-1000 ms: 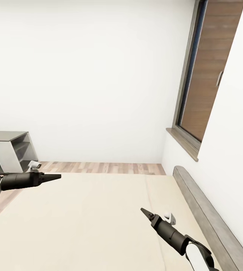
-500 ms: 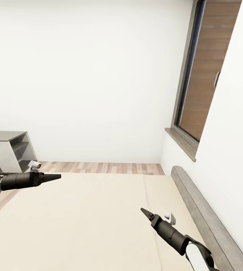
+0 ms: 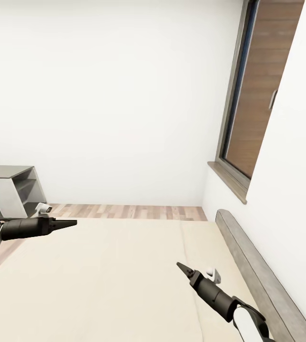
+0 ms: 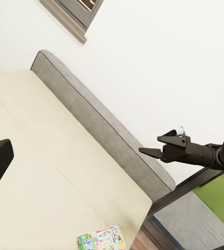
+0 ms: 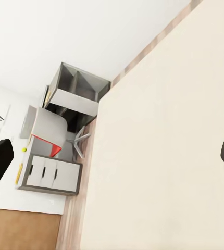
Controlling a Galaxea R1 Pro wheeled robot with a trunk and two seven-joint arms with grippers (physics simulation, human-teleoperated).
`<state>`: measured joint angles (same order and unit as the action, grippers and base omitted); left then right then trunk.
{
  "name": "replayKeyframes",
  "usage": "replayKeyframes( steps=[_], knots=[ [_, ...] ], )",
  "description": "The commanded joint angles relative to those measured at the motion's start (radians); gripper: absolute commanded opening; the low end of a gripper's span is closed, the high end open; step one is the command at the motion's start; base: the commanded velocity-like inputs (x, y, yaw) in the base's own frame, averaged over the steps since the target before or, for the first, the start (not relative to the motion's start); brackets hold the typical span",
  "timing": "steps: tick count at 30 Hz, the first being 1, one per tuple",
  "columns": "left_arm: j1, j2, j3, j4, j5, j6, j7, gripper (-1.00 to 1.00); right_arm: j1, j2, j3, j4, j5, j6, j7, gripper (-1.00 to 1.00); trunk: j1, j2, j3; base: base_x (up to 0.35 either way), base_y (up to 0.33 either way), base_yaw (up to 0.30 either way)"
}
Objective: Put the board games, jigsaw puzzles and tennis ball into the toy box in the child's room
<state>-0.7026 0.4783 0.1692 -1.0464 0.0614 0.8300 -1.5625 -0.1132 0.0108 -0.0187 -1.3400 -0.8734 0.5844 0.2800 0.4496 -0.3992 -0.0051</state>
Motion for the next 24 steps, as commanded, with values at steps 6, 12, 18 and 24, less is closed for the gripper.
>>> replayKeyframes(
  steps=[6, 12, 18, 24],
  knots=[
    [0.0, 0.0, 0.0, 0.0, 0.0, 0.011, -0.004, 1.0, -0.002, 0.007, -0.001, -0.005, 0.006, 0.011, -0.034, 1.0, 0.0, -0.001, -0.001, 0.0, 0.0, 0.0],
    [0.0, 0.0, 0.001, 0.0, 0.0, 0.011, -0.004, 1.0, -0.009, 0.01, -0.002, -0.045, 0.07, 0.044, -0.217, 1.0, 0.0, -0.001, -0.001, 0.0, 0.0, 0.0],
    [0.0, 0.0, 0.001, 0.0, 0.0, 0.011, -0.004, 1.0, -0.023, 0.01, -0.004, -0.062, 0.073, 0.107, -0.37, 1.0, 0.0, -0.001, -0.001, 0.0, 0.0, 0.0],
    [0.0, 0.0, 0.0, 0.0, 0.0, 0.011, -0.004, 1.0, -0.035, 0.01, -0.006, -0.058, 0.072, 0.119, -0.407, 1.0, 0.0, -0.001, -0.001, 0.0, 0.0, 0.0]
  ],
)
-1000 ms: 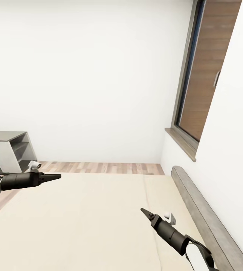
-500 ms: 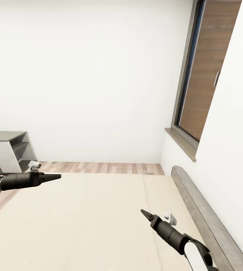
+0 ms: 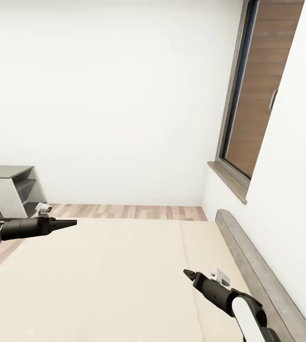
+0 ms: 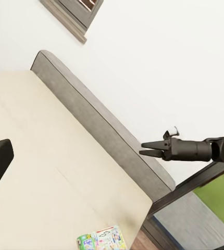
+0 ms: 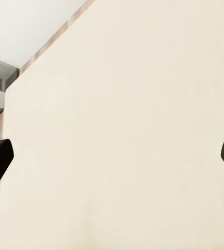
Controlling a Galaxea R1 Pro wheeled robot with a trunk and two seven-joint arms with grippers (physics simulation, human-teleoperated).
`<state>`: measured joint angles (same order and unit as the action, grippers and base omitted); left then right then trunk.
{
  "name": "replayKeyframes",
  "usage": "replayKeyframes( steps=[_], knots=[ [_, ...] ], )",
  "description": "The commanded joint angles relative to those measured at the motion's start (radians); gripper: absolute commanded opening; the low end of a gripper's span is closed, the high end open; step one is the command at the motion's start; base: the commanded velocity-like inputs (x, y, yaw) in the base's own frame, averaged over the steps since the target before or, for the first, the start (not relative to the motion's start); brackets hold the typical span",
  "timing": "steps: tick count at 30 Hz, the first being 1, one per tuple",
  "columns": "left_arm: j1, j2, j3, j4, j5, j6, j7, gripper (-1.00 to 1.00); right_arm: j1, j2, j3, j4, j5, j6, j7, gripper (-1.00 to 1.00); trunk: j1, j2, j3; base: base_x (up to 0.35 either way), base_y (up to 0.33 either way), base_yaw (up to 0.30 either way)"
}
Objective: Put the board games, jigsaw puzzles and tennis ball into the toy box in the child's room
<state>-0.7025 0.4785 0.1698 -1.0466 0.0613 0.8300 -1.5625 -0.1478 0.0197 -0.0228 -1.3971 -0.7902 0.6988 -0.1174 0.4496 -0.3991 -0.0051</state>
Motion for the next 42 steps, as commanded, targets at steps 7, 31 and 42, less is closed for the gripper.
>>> replayKeyframes(
  steps=[7, 31, 42],
  knots=[
    [0.0, 0.0, 0.0, 0.0, 0.0, 0.011, -0.004, 1.0, -0.002, 0.002, 0.0, -0.004, -0.003, 0.005, -0.018, 1.0, 0.0, -0.001, 0.0, 0.0, 0.0, 0.0],
    [0.0, 0.002, 0.001, 0.0, 0.0, 0.011, -0.005, 1.0, -0.041, 0.014, 0.004, -0.003, -0.01, 0.049, -0.289, 1.0, 0.0, -0.001, -0.02, 0.0, 0.0, 0.026],
    [0.0, 0.002, 0.001, 0.0, 0.0, 0.011, -0.005, 1.0, -0.074, 0.074, 0.046, -0.002, -0.008, 0.107, -0.511, 1.0, 0.0, -0.001, -0.021, 0.0, 0.0, 0.003]
  ],
)
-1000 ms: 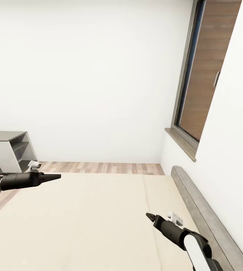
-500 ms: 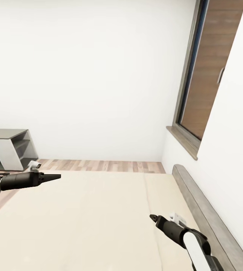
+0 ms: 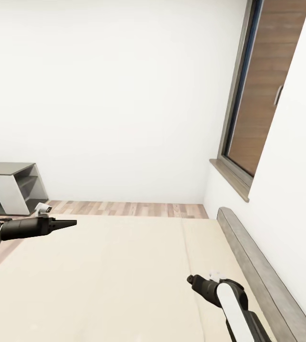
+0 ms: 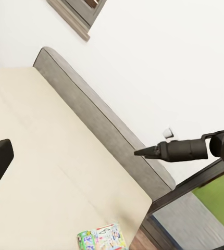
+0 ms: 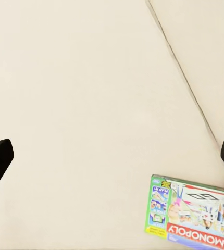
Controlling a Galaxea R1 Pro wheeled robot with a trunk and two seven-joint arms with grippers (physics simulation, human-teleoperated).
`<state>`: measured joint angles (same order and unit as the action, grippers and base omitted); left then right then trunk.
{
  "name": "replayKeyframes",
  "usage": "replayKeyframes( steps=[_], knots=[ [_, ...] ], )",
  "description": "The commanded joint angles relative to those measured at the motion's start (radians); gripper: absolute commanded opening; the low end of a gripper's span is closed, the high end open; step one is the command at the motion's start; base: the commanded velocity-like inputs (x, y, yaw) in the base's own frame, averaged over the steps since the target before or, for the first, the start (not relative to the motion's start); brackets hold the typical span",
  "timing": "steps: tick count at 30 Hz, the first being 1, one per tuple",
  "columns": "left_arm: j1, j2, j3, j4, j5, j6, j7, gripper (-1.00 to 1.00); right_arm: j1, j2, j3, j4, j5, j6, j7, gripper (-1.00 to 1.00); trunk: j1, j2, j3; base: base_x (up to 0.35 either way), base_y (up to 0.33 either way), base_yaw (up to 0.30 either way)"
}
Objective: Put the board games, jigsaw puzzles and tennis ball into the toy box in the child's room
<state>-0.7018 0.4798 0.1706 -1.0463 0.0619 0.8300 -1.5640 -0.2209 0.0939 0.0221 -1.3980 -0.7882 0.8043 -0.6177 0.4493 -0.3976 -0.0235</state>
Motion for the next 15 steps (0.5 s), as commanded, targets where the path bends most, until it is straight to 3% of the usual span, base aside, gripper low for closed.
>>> replayKeyframes(
  steps=[1, 15],
  knots=[
    [-0.001, 0.0, 0.0, 0.0, 0.0, 0.011, -0.004, 1.0, -0.002, 0.001, 0.003, -0.001, -0.01, 0.002, -0.018, 1.0, 0.001, -0.002, -0.002, 0.0, 0.0, 0.0],
    [-0.001, 0.0, 0.0, 0.0, 0.0, 0.011, -0.004, 1.0, -0.015, 0.001, 0.016, 0.034, -0.014, 0.013, -0.041, 1.0, 0.001, -0.002, -0.015, 0.0, 0.0, 0.0]
  ],
)
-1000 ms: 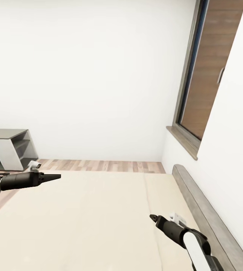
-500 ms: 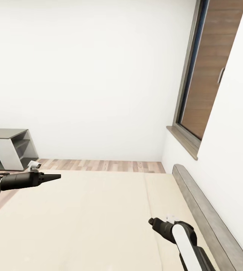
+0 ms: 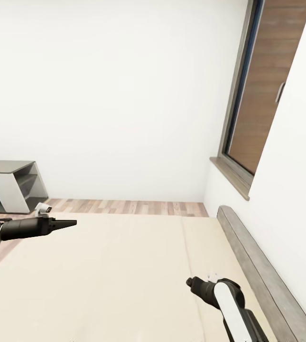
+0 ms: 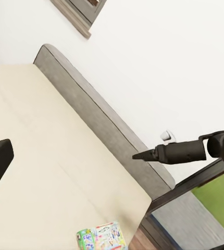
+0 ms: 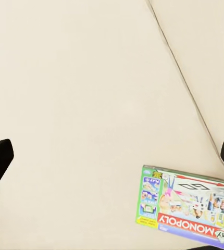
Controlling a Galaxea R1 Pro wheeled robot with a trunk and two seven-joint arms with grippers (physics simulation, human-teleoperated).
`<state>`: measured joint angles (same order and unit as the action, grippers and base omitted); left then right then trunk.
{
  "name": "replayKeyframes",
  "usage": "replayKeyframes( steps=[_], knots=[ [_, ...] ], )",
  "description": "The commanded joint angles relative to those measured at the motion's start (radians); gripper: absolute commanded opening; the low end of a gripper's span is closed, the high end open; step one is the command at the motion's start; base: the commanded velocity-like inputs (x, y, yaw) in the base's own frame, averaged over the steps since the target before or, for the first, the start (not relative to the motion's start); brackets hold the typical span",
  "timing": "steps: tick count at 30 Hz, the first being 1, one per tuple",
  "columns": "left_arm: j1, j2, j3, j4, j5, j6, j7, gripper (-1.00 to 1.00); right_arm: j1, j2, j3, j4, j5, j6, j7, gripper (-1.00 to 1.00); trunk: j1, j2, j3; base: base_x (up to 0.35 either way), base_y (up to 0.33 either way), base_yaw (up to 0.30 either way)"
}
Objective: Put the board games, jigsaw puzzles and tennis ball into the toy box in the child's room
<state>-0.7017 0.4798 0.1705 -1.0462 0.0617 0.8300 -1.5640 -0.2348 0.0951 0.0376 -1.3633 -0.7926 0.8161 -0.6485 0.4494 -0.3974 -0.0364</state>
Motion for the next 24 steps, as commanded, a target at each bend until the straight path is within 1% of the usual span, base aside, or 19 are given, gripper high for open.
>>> replayKeyframes(
  steps=[1, 8, 24],
  knots=[
    [-0.001, 0.0, 0.0, 0.0, 0.0, 0.011, -0.004, 1.0, -0.003, 0.0, 0.001, 0.003, -0.01, 0.002, -0.01, 1.0, 0.001, -0.003, -0.004, 0.0, 0.0, 0.0],
    [-0.001, 0.0, 0.0, 0.0, 0.0, 0.011, -0.004, 1.0, -0.013, 0.0, 0.001, 0.04, -0.01, 0.002, -0.008, 1.0, 0.001, -0.003, -0.015, 0.0, 0.0, 0.0],
    [-0.001, 0.0, 0.0, 0.0, 0.0, 0.011, -0.003, 1.0, -0.018, -0.01, -0.002, 0.058, -0.008, -0.002, -0.004, 1.0, 0.001, -0.003, -0.042, 0.0, 0.0, 0.0]
  ],
)
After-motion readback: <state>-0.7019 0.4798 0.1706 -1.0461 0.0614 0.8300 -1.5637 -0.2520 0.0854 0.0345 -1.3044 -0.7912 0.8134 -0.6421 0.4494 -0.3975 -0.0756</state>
